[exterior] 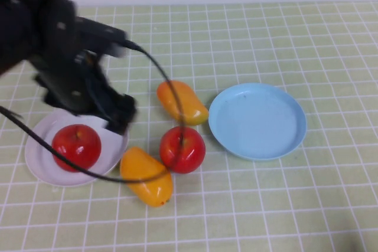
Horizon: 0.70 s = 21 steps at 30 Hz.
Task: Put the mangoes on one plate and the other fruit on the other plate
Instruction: Put one type of fruit in the left plate
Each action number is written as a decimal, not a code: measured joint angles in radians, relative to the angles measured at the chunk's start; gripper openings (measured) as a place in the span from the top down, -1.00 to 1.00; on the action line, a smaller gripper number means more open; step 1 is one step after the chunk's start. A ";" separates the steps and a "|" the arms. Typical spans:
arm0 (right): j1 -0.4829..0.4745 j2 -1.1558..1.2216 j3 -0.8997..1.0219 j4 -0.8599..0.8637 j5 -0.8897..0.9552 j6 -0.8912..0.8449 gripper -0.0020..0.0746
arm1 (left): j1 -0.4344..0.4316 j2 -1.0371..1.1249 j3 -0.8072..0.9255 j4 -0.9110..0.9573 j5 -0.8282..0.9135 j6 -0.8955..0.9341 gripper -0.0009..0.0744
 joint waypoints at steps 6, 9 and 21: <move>0.000 0.000 0.000 0.000 0.000 0.000 0.99 | -0.213 0.054 0.000 -0.030 -0.058 0.117 -0.80; 0.000 0.000 0.000 0.000 0.000 0.000 0.99 | -0.269 0.093 0.000 -0.036 -0.115 0.141 -0.80; 0.000 0.000 0.000 0.000 0.000 0.000 0.99 | -0.277 0.184 -0.086 -0.039 -0.137 0.150 -0.80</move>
